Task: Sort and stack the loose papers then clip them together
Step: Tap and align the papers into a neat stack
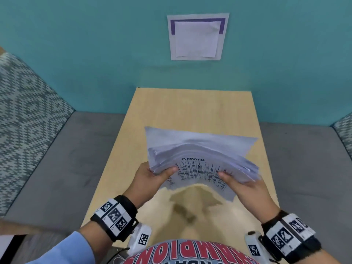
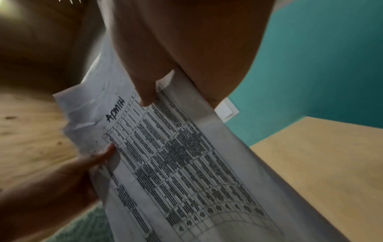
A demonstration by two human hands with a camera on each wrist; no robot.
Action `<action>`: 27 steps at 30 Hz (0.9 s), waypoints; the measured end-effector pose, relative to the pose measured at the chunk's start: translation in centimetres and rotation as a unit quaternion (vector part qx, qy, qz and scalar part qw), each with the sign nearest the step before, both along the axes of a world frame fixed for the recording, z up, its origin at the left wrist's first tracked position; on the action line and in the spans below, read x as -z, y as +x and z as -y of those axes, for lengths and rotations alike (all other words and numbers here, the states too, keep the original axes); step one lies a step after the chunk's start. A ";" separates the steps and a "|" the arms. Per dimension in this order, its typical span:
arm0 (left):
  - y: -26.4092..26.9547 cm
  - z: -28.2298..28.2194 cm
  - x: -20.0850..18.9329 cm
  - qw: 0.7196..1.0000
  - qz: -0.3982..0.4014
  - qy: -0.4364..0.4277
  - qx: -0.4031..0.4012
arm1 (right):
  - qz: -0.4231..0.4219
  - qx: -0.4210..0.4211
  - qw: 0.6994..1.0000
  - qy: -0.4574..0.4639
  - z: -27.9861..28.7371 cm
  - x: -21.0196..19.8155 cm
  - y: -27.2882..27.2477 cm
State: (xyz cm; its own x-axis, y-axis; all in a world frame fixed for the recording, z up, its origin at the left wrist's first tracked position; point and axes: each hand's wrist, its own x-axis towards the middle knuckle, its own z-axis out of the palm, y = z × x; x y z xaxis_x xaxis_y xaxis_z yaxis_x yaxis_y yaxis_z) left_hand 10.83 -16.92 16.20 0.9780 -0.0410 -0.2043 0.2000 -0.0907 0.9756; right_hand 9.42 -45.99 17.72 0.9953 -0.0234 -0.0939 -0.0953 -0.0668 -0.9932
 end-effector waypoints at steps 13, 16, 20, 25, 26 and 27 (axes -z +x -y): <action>2.2 0.9 0.6 0.999 0.000 0.021 0.026 | 0.000 0.051 0.999 -0.002 0.4 2.4 1.8; 2.4 0.5 1.2 0.997 0.005 0.051 0.050 | -0.020 0.045 0.999 0.003 0.6 3.3 1.7; 2.7 0.0 1.0 0.995 0.024 0.075 0.054 | -0.051 0.051 0.997 -0.004 0.8 3.8 2.1; 3.4 0.0 0.0 0.998 0.043 0.048 0.000 | -0.045 0.077 0.996 -0.007 1.0 3.0 2.5; 3.5 0.0 -0.1 0.998 0.036 0.043 0.002 | -0.040 0.075 0.996 -0.007 1.1 3.0 2.5; 3.7 -0.2 0.2 0.999 0.025 0.042 0.015 | -0.039 0.070 0.997 -0.006 1.1 3.1 2.4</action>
State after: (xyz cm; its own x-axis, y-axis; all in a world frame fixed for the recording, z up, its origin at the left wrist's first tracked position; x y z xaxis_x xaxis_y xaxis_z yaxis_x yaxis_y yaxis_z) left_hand 14.51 -16.70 16.03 0.9856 -0.0544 -0.1601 0.1482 -0.1780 0.9728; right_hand 11.86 -47.10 14.58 0.9720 -0.1629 -0.1693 -0.1808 -0.0584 -0.9818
